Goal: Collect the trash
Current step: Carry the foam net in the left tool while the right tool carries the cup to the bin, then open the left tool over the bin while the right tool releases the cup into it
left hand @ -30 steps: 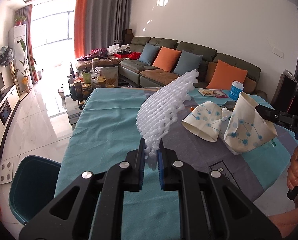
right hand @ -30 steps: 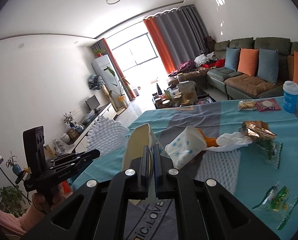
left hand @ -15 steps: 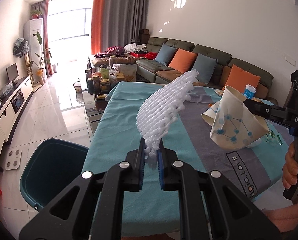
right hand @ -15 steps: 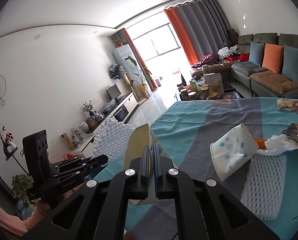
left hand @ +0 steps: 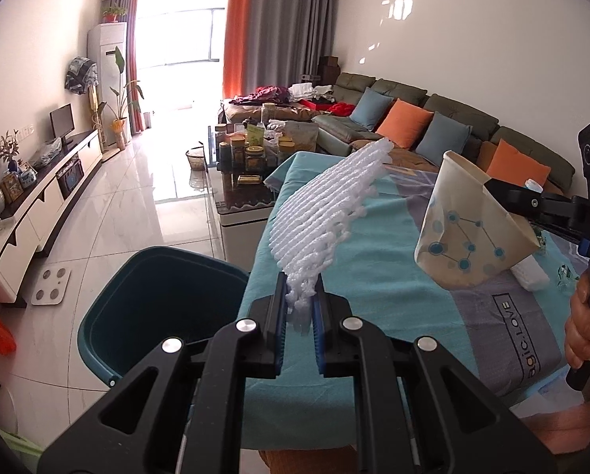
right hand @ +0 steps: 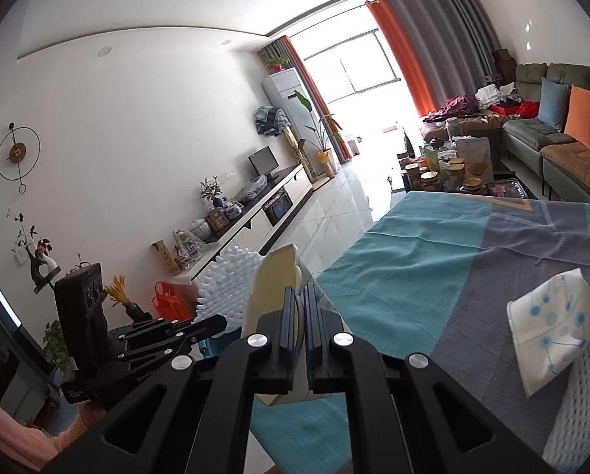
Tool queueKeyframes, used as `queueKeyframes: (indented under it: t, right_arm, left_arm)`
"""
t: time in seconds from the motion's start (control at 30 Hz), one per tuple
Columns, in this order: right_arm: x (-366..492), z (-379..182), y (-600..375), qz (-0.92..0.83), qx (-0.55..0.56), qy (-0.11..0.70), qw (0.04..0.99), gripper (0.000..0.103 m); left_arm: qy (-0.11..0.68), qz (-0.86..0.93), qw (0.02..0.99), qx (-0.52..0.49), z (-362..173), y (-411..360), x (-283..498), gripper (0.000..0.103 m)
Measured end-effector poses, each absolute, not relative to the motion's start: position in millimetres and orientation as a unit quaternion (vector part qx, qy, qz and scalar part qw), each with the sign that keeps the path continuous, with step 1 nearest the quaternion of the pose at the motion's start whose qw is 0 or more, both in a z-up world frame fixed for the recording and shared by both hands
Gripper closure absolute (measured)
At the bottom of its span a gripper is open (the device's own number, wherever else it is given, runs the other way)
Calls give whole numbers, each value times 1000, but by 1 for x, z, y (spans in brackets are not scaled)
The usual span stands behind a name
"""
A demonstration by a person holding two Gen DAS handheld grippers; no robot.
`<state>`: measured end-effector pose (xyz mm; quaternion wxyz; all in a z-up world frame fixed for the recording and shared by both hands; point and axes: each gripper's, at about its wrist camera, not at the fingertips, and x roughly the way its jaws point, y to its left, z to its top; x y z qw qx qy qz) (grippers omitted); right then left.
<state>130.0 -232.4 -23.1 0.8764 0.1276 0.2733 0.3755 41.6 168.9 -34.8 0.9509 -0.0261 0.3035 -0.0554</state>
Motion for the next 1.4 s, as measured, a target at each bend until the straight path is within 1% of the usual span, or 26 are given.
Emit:
queueKeyframes:
  t: [0.73, 1.1, 1.4]
  right_arm:
    - [162, -19, -138, 453, 117, 292, 835, 99]
    - [178, -27, -101, 466, 116, 311, 820, 99]
    - [193, -39, -74, 465, 115, 333, 812, 99]
  left_arm:
    - [321, 33, 946, -45, -43, 229, 29, 91]
    - [337, 60, 938, -54, -53, 239, 40, 91]
    - [359, 82, 928, -63, -71, 249, 58, 91]
